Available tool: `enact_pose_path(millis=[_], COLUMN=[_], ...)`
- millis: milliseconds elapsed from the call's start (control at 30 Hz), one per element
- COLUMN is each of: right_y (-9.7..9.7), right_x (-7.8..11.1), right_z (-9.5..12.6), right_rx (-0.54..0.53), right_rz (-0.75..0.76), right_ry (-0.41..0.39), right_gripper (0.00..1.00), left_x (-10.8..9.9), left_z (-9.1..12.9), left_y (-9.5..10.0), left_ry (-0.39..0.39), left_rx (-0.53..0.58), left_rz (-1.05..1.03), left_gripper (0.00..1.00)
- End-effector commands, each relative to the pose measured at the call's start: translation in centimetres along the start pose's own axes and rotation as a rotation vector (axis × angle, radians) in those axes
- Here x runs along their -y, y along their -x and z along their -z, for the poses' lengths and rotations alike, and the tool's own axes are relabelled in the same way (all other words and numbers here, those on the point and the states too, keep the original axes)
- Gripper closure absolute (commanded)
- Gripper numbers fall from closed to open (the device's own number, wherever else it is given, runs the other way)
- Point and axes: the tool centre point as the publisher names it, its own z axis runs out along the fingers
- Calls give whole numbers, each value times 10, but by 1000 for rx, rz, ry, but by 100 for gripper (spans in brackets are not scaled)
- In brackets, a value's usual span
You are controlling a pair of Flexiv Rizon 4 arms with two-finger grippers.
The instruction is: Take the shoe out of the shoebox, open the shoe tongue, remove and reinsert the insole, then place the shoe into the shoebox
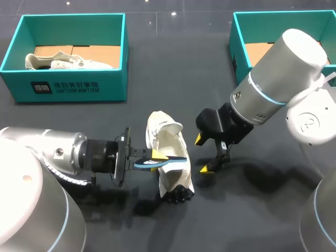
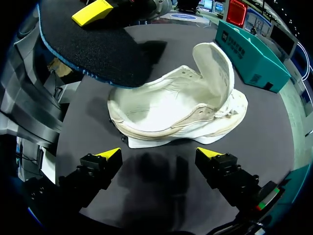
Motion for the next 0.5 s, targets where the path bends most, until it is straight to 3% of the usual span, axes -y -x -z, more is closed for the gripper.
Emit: enact_pose_path(millis=[33, 500], right_y=[0, -3], right_x=[-9, -12], right_z=[-9, -16], right_rx=[-2, -5], right_rz=[0, -11], right_ry=[-18, -34], right_gripper=[0, 0], left_x=[-5, -12], left_z=[-2, -2], left_y=[-1, 0], left_ry=[-4, -10], left_rx=[11, 32], left_rz=[0, 0], left_gripper=[100, 100])
